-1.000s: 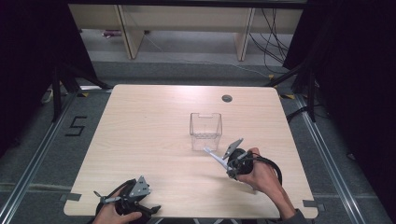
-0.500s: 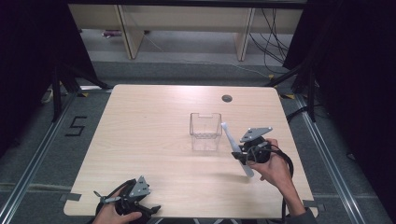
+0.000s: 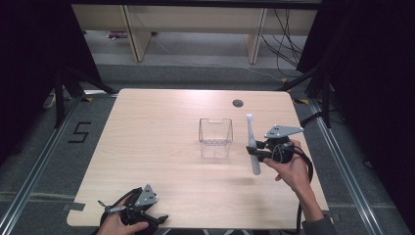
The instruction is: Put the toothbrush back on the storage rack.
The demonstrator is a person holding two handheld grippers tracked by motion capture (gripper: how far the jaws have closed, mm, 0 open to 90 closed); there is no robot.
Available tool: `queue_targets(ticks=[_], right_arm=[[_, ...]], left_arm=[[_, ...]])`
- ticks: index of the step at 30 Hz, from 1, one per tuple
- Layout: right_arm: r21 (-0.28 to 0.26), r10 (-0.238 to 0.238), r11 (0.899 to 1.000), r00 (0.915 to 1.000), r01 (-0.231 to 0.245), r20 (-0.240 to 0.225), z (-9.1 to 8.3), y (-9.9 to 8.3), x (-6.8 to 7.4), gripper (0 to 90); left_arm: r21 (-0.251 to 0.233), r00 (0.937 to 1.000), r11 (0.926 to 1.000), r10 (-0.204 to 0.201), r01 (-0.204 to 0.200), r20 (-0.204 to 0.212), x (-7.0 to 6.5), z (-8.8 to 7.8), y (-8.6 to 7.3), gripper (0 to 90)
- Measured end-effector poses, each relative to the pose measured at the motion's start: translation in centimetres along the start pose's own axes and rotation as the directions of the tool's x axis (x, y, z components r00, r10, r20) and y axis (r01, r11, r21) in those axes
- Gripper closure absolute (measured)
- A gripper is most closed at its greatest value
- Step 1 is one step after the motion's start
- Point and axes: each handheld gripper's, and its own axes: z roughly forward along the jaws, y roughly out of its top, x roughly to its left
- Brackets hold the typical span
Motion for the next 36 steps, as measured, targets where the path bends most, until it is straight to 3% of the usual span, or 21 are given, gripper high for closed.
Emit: queue_targets(ticks=[2, 7, 8, 9, 10, 11, 12, 15, 16, 17, 19, 20, 25, 26, 33, 34, 36], right_arm=[[-0.011, -0.015, 1.0, 0.9999, 0.015, 0.0, 0.0, 0.1, -0.2, 66.7], [-0.036, 0.015, 0.999, 0.9999, -0.014, 0.005, 0.0, 0.4, -0.2, 66.7], [-0.046, 0.019, 0.999, 0.9998, -0.019, 0.006, -0.1, 0.5, -0.2, 66.7], [-0.061, -0.014, 0.998, 0.9998, 0.015, 0.011, 0.0, 0.6, -0.6, 66.7], [-0.059, 0.02, 0.998, 0.9998, -0.02, -0.001, 0.0, 0.6, -0.4, 66.7], [-0.059, 0.023, 0.998, 0.9997, -0.024, -0.008, -0.1, 0.7, -0.4, 66.7], [-0.072, -0.005, 0.997, 1.0, 0.006, 0.003, 0.0, 0.8, -0.7, 66.7], [-0.079, 0.031, 0.996, 0.9995, -0.031, -0.002, 0.0, 1.1, -0.5, 66.7], [-0.096, 0.005, 0.995, 1.0, -0.005, 0.001, 0.1, 1.2, -0.6, 66.7], [-0.094, 0.018, 0.995, 0.9998, -0.017, 0.001, 0.1, 1.3, -0.5, 66.7], [-0.102, -0.006, 0.995, 1.0, 0.007, 0.007, 0.0, 1.6, -0.6, 66.7], [-0.106, 0.013, 0.994, 0.9999, -0.013, 0.0, 0.0, 1.8, -0.5, 66.7], [-0.119, 0.022, 0.993, 0.9998, -0.022, -0.003, 0.0, 2.5, -0.6, 66.7], [-0.134, -0.005, 0.991, 1.0, 0.006, 0.006, 0.0, 2.7, -0.9, 66.7], [-0.155, 0.014, 0.988, 0.9999, -0.014, -0.007, -0.4, 4.0, -0.8, 66.7], [-0.15, 0.0, 0.989, 1.0, 0.0, -0.006, -0.5, 4.2, -0.9, 66.7], [-0.152, 0.009, 0.988, 0.9994, -0.014, -0.035, -0.3, 4.6, -0.8, 66.7]], left_arm=[[0.001, 0.9999, 0.9999, -0.011, 0.011, 0.001, 0.0, 0.0, 0.0, 15.6], [0.009, 0.9999, 0.9999, -0.013, 0.013, 0.007, 0.0, 0.0, 0.0, 15.6], [0.01, 1.0, 0.9999, 0.005, -0.005, 0.008, 0.1, 0.0, 0.1, 15.6], [0.01, 1.0, 1.0, 0.0, 0.0, 0.007, 0.1, 0.0, 0.0, 15.6], [0.006, 0.9999, 0.9999, -0.011, 0.011, 0.005, 0.0, 0.0, 0.0, 15.6], [0.0, 1.0, 1.0, -0.003, 0.003, 0.002, 0.1, 0.0, 0.0, 15.6], [0.005, 1.0, 1.0, -0.005, 0.005, 0.005, 0.1, 0.0, 0.0, 15.6], [0.007, 1.0, 1.0, -0.002, 0.002, 0.006, 0.1, 0.0, 0.0, 15.6], [0.007, 1.0, 1.0, -0.001, 0.001, 0.004, 0.1, 0.0, 0.0, 15.6], [0.007, 0.9998, 0.9998, -0.017, 0.016, 0.006, 0.0, 0.0, 0.0, 15.6], [0.007, 0.9999, 0.9999, -0.012, 0.012, 0.004, 0.0, 0.0, 0.0, 15.6], [0.008, 1.0, 1.0, 0.003, -0.003, 0.004, 0.1, 0.0, 0.1, 15.6], [0.008, 1.0, 1.0, 0.0, 0.0, 0.006, 0.1, 0.0, 0.0, 15.6], [0.007, 1.0, 1.0, 0.0, 0.0, 0.006, 0.1, 0.0, 0.0, 15.6], [0.007, 1.0, 1.0, -0.003, 0.003, 0.004, 0.1, 0.0, 0.0, 15.6], [0.008, 1.0, 1.0, 0.0, 0.0, 0.005, 0.1, 0.0, 0.0, 15.6], [0.007, 1.0, 1.0, 0.0, -0.001, 0.005, 0.1, -0.1, 0.0, 15.6]])
